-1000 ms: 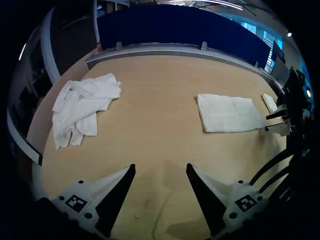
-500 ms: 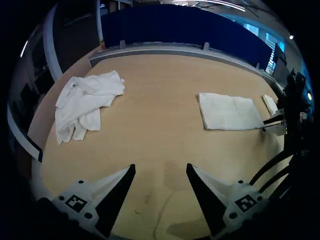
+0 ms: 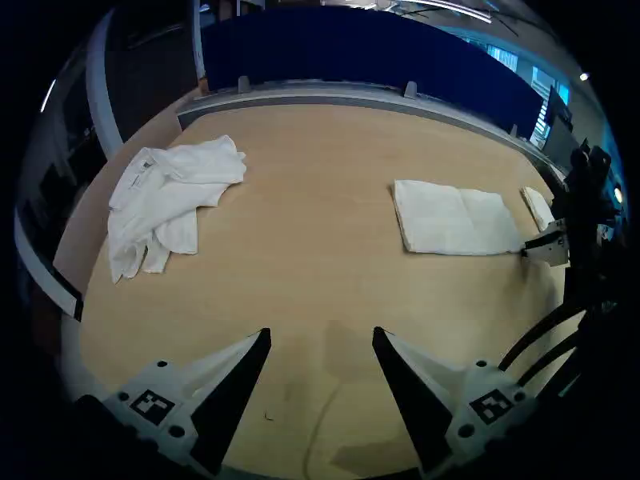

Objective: Fold towel

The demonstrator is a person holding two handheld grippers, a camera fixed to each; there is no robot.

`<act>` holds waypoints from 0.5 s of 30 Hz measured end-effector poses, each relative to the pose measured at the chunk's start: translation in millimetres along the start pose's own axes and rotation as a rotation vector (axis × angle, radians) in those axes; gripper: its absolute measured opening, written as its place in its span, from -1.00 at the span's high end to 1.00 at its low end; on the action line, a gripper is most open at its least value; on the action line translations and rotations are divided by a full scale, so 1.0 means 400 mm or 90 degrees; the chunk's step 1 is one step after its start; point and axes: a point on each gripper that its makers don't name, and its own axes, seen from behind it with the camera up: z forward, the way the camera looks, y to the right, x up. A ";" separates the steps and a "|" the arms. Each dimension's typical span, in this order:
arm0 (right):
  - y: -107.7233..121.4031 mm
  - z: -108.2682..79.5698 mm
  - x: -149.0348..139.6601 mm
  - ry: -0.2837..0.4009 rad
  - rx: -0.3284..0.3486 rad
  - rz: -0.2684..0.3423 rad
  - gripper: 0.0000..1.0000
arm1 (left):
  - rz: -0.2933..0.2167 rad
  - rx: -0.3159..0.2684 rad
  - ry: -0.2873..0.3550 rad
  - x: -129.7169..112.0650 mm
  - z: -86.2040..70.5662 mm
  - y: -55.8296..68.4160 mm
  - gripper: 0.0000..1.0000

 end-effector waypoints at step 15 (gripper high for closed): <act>0.001 -0.008 0.014 0.013 -0.003 0.023 0.92 | -0.001 -0.005 -0.002 -0.005 -0.004 0.007 -0.89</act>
